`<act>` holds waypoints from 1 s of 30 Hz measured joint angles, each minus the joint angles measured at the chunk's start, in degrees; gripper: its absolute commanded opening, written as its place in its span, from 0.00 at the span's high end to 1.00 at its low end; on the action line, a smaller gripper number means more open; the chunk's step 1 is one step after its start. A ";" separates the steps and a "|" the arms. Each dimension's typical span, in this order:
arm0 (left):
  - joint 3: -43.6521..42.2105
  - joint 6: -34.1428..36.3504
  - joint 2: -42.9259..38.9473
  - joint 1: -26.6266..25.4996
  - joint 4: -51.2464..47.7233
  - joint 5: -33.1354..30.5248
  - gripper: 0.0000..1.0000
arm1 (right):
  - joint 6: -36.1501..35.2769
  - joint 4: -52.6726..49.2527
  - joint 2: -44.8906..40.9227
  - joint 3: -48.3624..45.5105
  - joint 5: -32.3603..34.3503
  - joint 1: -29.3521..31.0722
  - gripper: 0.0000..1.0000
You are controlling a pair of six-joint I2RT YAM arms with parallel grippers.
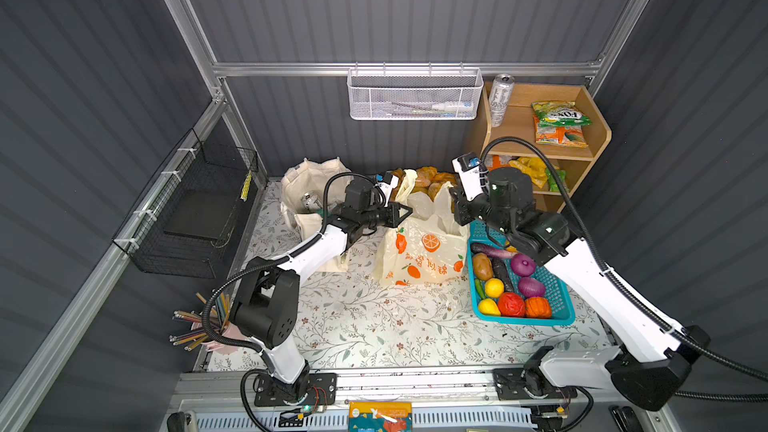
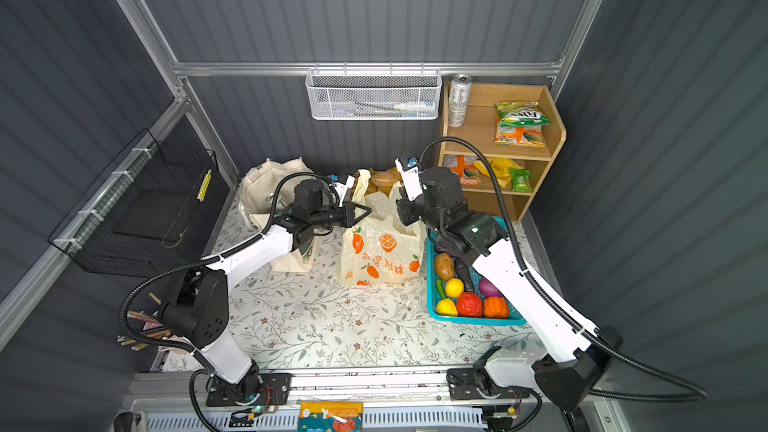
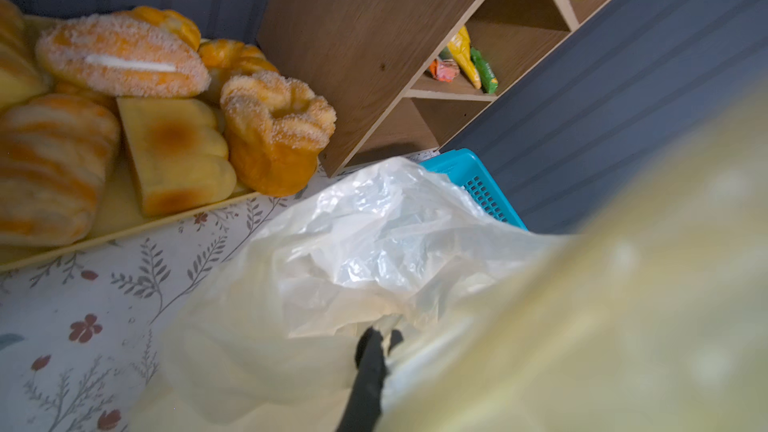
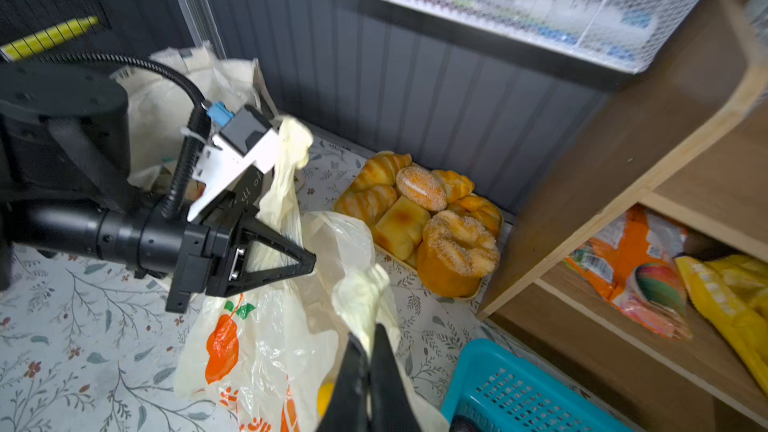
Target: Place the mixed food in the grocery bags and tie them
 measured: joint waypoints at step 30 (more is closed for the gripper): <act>15.30 23.80 9.60 0.09 -21.14 19.34 1.00 | -1.66 6.60 16.81 5.51 -30.29 -3.30 1.00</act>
